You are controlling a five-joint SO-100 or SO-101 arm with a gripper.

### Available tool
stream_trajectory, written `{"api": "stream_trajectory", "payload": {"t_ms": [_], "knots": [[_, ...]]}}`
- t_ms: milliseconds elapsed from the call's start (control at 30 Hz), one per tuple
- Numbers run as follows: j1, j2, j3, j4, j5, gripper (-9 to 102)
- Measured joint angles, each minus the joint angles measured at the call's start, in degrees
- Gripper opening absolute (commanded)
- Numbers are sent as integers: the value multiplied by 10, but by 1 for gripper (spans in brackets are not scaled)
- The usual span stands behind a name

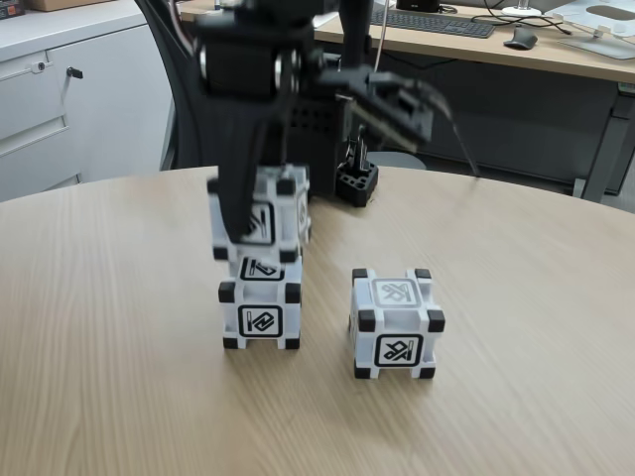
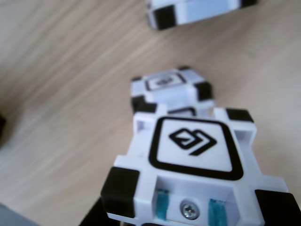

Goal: Stack cubes from left to right.

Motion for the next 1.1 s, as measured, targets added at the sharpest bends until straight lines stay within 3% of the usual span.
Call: {"api": "stream_trajectory", "payload": {"t_ms": [467,633,833,1100], "knots": [[-1,-23,0,0,5,1],[-1,-23,0,0,4,25],[-1,-23,-1,-1,-2,45],[-1,-23,-1,-1,-2,51]]}}
